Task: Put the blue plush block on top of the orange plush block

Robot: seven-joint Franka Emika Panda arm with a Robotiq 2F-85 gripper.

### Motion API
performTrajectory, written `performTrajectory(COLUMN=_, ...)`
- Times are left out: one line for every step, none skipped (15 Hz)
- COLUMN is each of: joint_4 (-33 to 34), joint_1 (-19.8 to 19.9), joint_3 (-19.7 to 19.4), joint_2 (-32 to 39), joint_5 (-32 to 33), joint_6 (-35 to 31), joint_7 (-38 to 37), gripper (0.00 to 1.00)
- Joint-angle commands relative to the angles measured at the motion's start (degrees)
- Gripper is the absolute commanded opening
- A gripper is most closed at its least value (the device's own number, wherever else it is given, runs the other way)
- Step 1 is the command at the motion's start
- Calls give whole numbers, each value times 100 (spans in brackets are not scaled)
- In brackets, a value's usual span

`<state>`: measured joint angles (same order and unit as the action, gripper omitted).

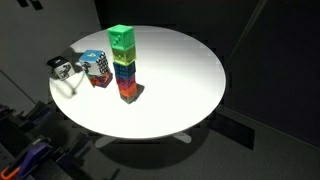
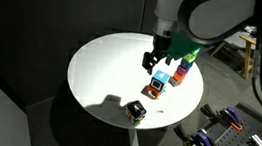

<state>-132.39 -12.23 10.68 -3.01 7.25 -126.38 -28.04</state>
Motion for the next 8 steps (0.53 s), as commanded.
performTrajectory(joint_4=2, joint_1=57, joint_3=76, joint_2=-28, joint_5=-52, joint_6=16, joint_7=126, gripper=100)
performTrajectory(joint_4=2, joint_1=55, joint_3=85, joint_2=-37, joint_5=-73, joint_6=17, joint_7=163, gripper=100)
performTrajectory(joint_4=1, joint_1=55, joint_3=85, joint_2=-28, joint_5=-73, joint_6=17, joint_7=161, gripper=100)
performTrajectory(joint_4=1, joint_1=55, joint_3=84, joint_2=-18, joint_5=-73, joint_6=16, joint_7=161, gripper=100)
performTrajectory(joint_4=1, joint_1=57, joint_3=82, joint_2=-6, joint_5=-73, joint_6=15, joint_7=161, gripper=100)
performTrajectory(joint_4=1, joint_1=57, joint_3=81, joint_2=0, joint_5=-72, joint_6=15, joint_7=161, gripper=100)
performTrajectory(joint_4=1, joint_1=57, joint_3=81, joint_2=1, joint_5=-72, joint_6=15, joint_7=161, gripper=100)
performTrajectory(joint_4=1, joint_1=57, joint_3=81, joint_2=3, joint_5=-72, joint_6=14, joint_7=161, gripper=100)
